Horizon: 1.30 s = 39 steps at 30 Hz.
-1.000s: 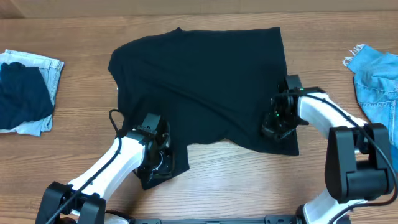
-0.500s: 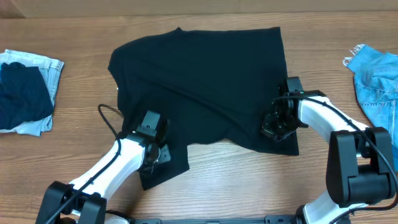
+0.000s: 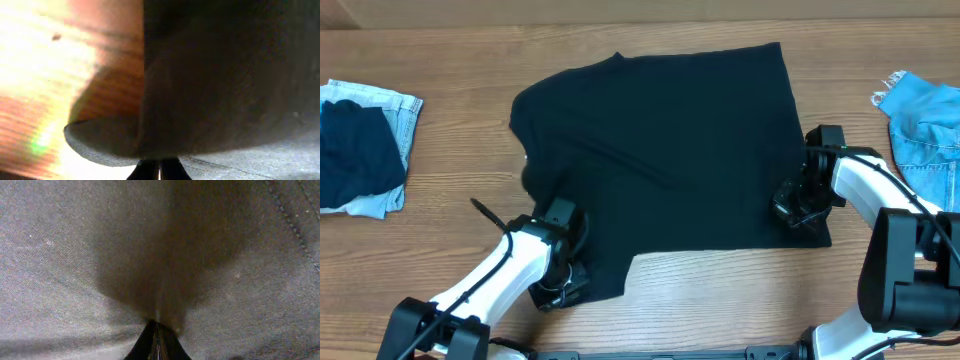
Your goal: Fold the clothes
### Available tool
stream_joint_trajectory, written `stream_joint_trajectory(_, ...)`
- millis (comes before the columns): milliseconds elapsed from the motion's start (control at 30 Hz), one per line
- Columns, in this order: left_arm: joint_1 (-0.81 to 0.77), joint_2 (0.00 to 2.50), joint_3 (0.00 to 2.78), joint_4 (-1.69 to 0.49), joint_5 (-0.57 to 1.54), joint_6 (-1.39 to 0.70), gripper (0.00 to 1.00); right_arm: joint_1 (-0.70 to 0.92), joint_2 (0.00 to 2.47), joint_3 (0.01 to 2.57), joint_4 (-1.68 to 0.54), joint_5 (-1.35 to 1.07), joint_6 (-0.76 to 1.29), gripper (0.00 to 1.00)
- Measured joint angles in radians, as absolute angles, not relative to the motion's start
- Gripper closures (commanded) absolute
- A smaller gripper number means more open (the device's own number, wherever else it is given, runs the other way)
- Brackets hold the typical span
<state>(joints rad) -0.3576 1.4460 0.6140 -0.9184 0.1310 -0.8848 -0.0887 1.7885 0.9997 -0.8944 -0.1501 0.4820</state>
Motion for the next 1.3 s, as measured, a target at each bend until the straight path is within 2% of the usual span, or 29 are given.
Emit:
stream_joint_trajectory(267,-0.358,1.452,0.620,-0.921,0.171,-0.829,0.96,-0.089,1.789,1.010,-0.887,-0.133,0.466,0.92)
stream_joint_trajectory(567,-0.358,1.458,0.689,-1.134,0.244,-0.781,0.96,-0.092,1.800,1.032,-0.879,-0.078,0.463,0.91)
stream_joint_trajectory(767,-0.358,1.409,0.758,-1.043,0.235,-0.693,0.95,-0.092,1.800,1.037,-0.833,-0.067,0.443,0.74)
stream_joint_trajectory(833,-0.358,1.369,0.879,-1.071,0.196,-0.638,0.88,-0.094,1.800,1.055,-0.833,-0.059,0.431,0.63)
stream_joint_trajectory(900,-0.358,1.327,1.034,-1.123,0.096,-0.604,0.71,-0.099,1.798,1.088,-0.841,-0.062,0.411,0.48)
stream_joint_trajectory(967,-0.358,1.292,1.150,-1.135,-0.010,-0.583,0.66,-0.099,1.775,1.115,-0.846,-0.064,0.397,0.33)
stream_joint_trajectory(1000,-0.358,1.277,1.204,-1.135,-0.081,-0.578,0.65,-0.098,1.748,1.126,-0.846,-0.066,0.396,0.29)
stream_joint_trajectory(1100,-0.351,1.259,1.256,-1.104,-0.235,-0.569,0.67,-0.099,1.648,1.148,-0.829,-0.093,0.384,0.26)
stream_joint_trajectory(1300,-0.228,1.382,1.256,-1.066,-0.339,-0.568,0.67,-0.099,1.599,1.159,-0.828,-0.212,0.371,0.25)
